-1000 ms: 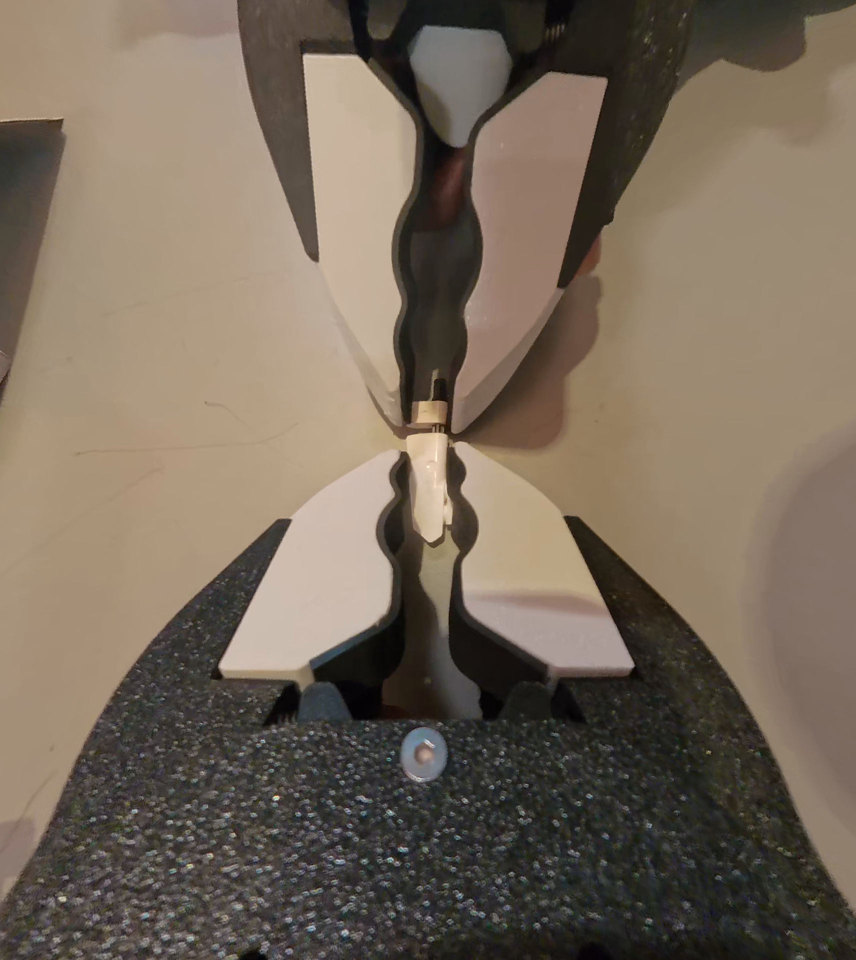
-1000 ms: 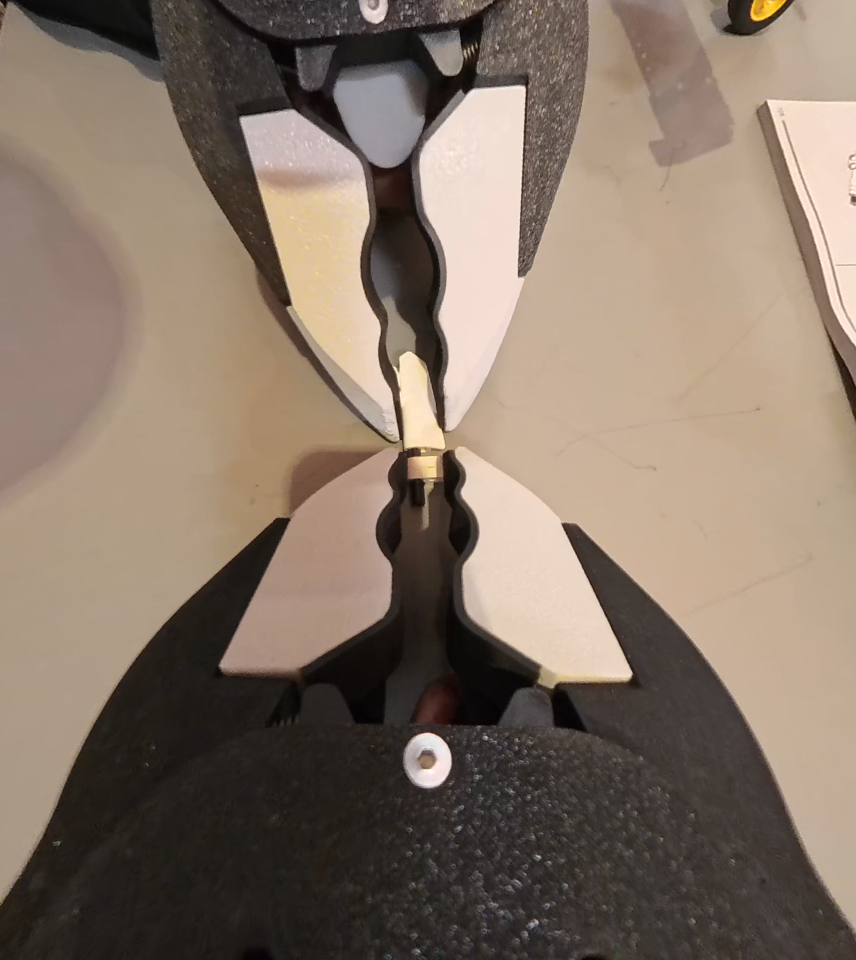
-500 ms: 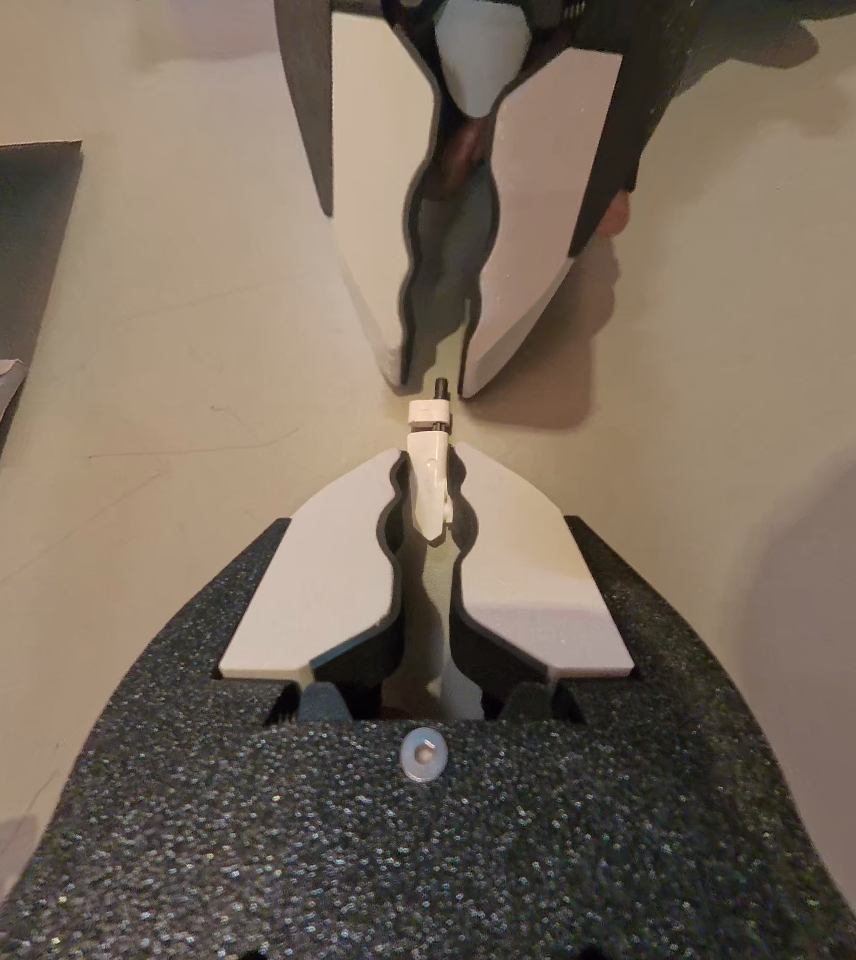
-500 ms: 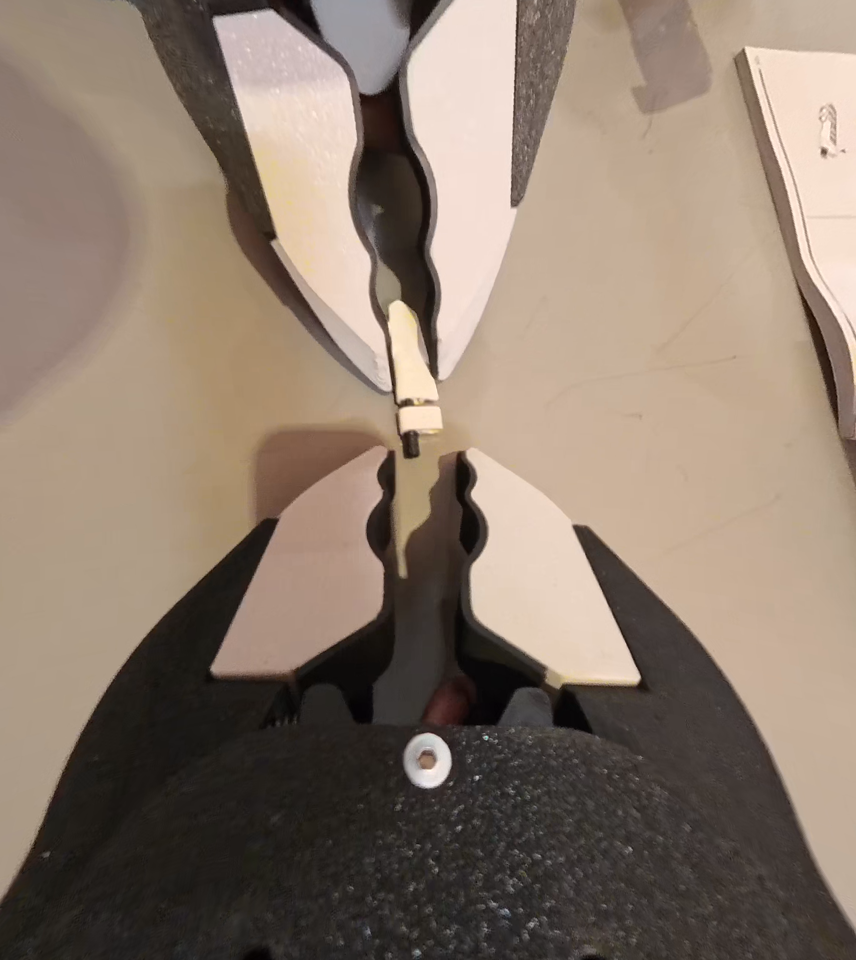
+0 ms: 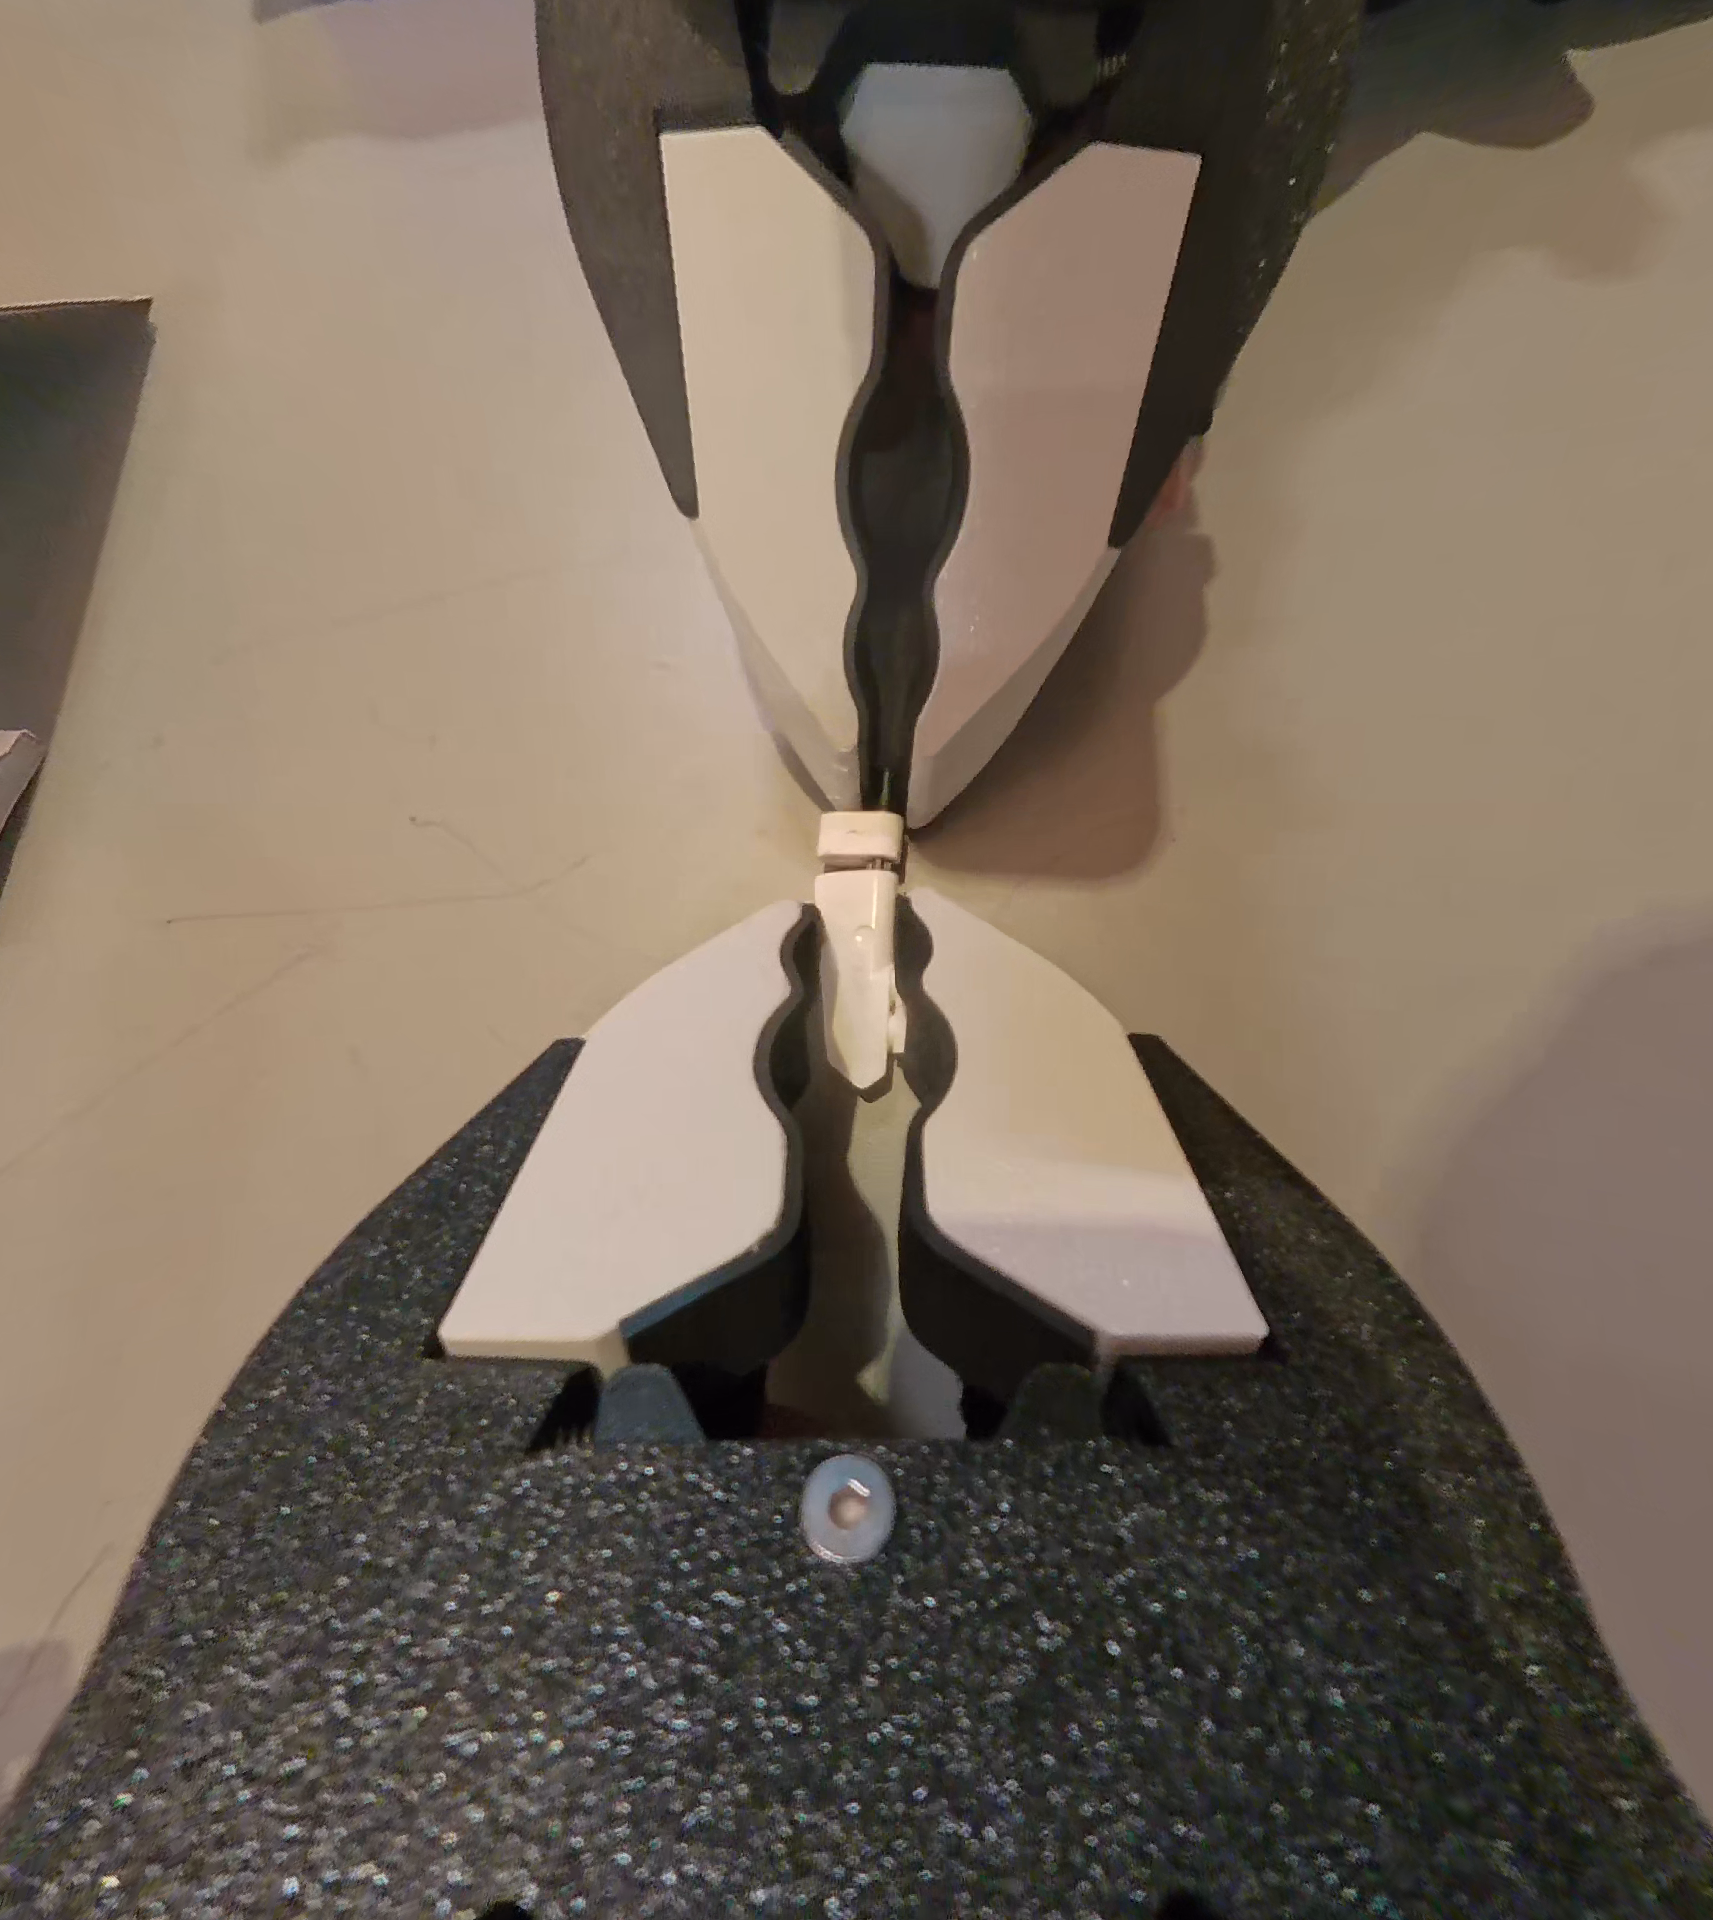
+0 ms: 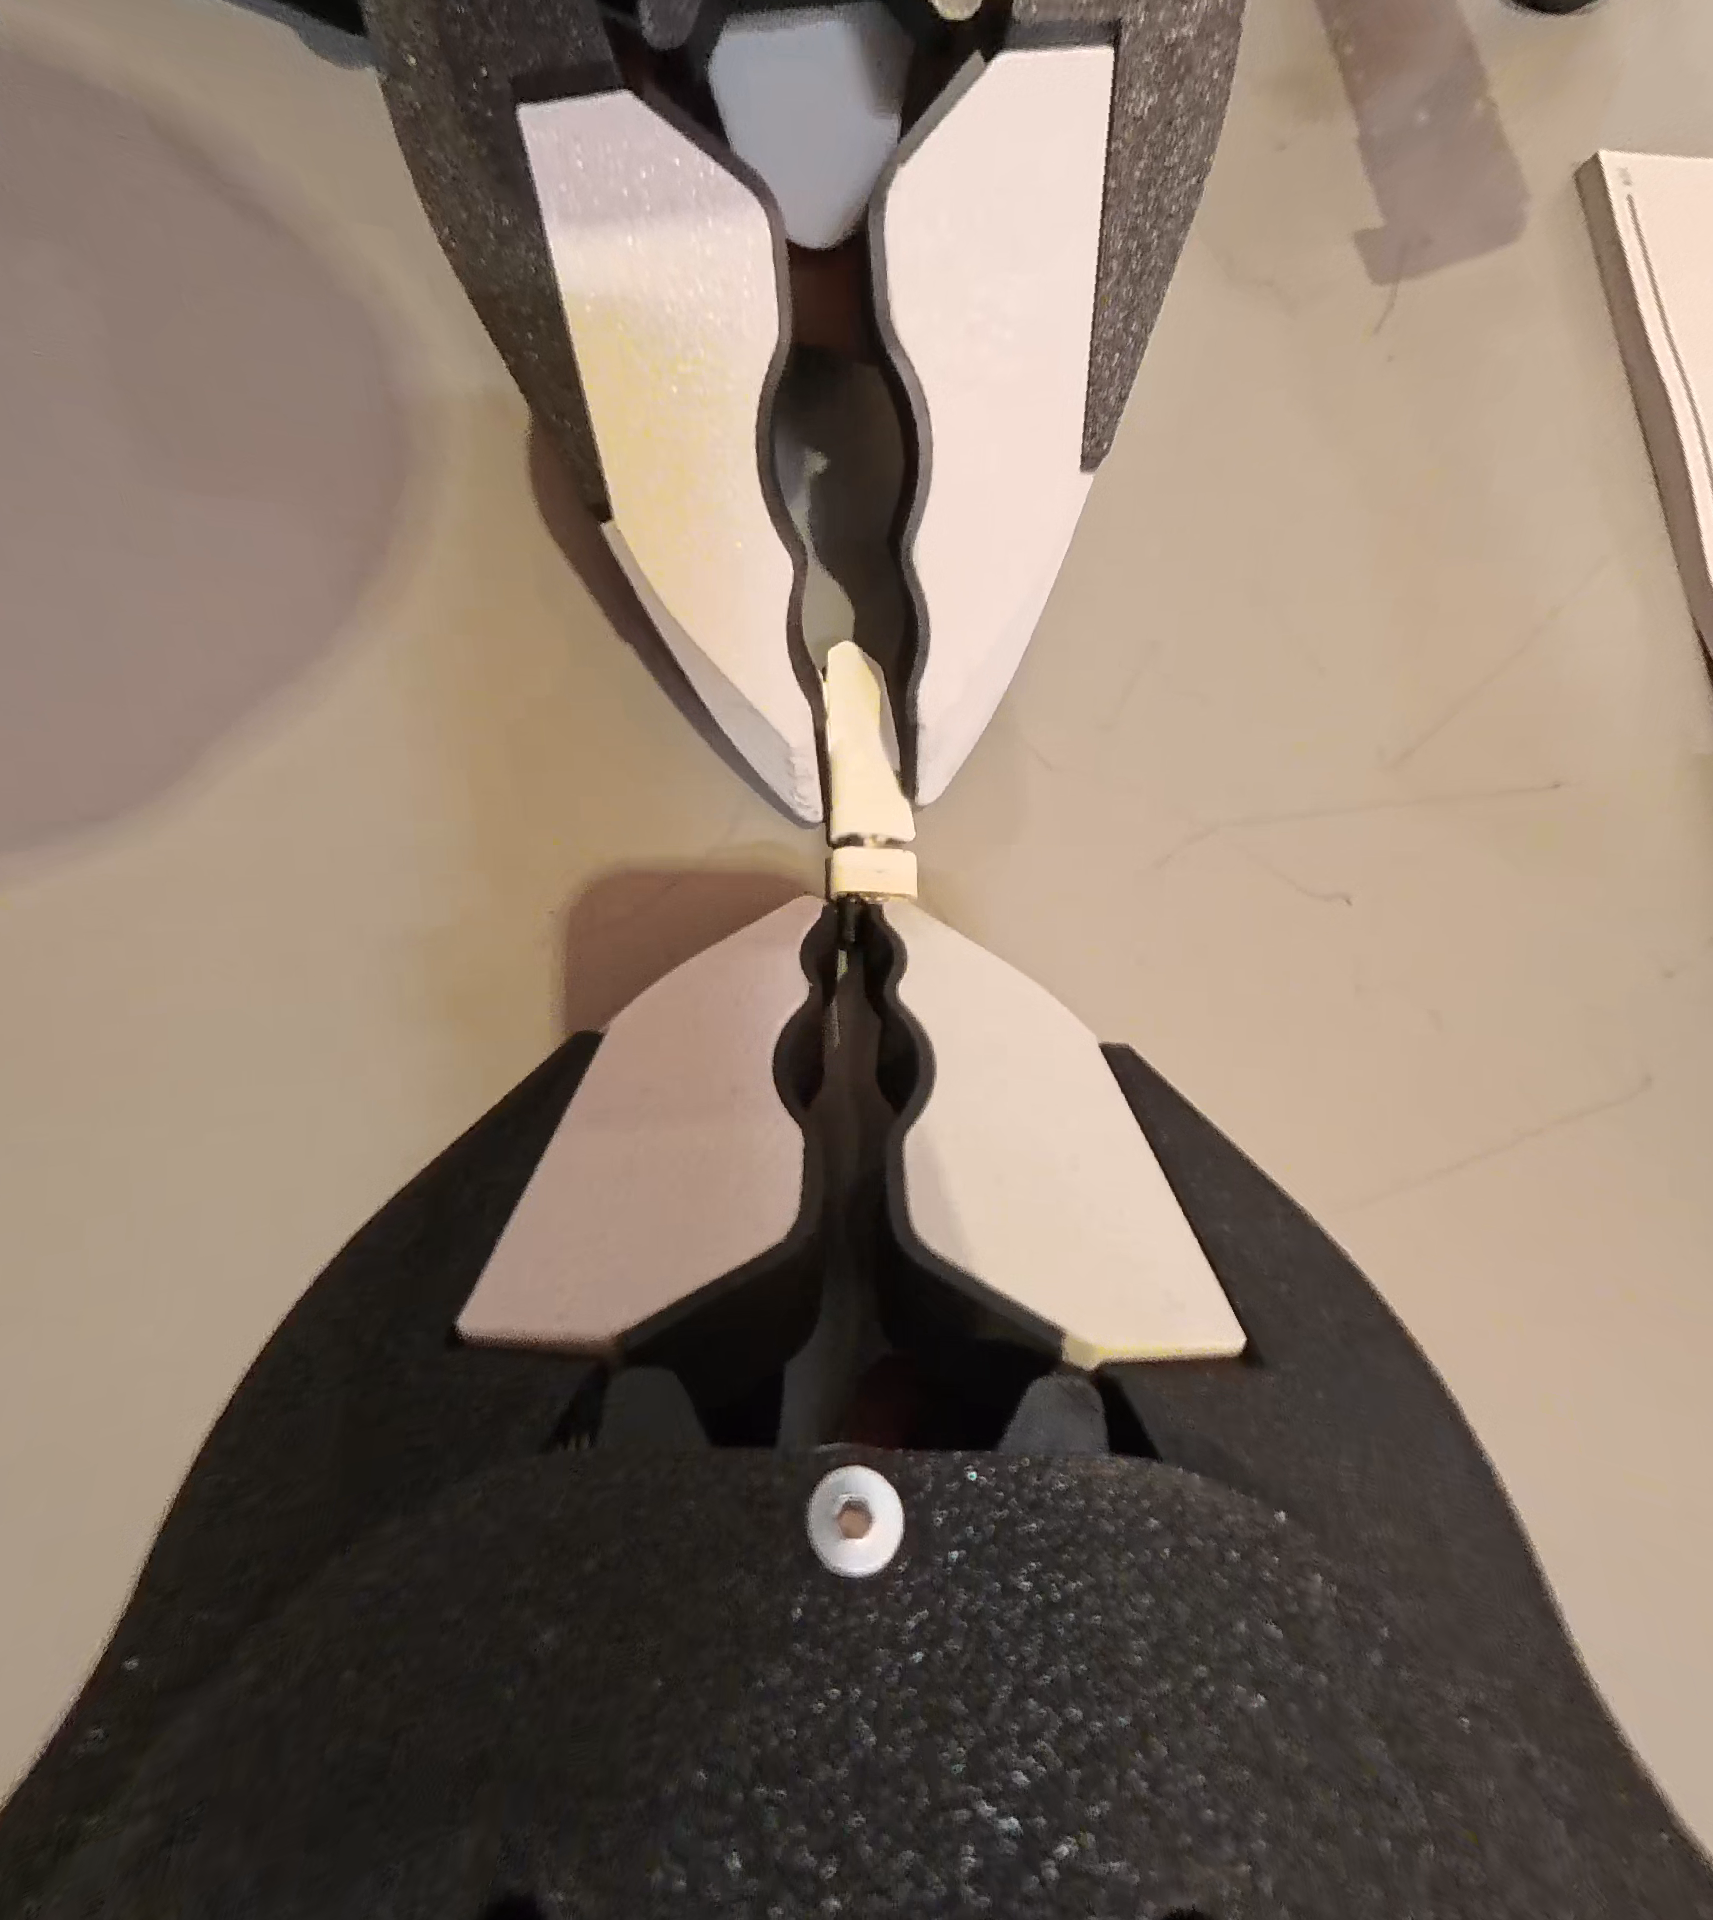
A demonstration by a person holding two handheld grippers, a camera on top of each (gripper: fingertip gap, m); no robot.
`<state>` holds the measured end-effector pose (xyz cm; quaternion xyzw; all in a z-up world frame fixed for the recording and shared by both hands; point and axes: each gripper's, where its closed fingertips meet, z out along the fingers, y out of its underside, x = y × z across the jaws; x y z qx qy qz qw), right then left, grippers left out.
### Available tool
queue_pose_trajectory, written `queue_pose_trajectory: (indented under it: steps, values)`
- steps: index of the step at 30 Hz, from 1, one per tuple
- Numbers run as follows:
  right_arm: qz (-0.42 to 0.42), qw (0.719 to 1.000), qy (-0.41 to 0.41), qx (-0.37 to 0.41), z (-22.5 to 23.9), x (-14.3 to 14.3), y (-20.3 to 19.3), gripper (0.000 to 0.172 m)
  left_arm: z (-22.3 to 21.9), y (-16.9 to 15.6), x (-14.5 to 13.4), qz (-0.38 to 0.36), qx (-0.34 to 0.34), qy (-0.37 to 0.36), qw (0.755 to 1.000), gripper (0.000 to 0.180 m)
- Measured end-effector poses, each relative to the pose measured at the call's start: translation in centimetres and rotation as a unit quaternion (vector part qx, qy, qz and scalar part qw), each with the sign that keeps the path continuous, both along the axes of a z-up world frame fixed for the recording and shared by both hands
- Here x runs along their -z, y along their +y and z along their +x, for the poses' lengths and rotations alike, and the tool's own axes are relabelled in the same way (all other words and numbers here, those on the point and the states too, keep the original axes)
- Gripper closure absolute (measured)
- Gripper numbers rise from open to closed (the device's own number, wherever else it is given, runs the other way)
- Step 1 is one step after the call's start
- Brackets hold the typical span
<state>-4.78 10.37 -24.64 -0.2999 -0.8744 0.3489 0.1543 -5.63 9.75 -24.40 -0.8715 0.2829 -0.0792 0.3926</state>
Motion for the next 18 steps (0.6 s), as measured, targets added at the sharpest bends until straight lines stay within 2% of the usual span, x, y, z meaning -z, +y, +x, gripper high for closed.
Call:
queue_pose_trajectory:
  steps: [11, 18]
  values:
    - [0.0, 1.0, 0.01, -0.002, -0.3, -0.1, -0.1, 0.168, -0.1, 0.2, -0.3, 0.016, -0.007, 0.002, 1.0, 0.166]
    - [0.017, 0.997, 0.081, -0.001, -0.6, -1.6, 0.8, 0.167, -1.5, 0.7, -2.5, 0.022, -0.059, -0.088, 0.994, 0.149]
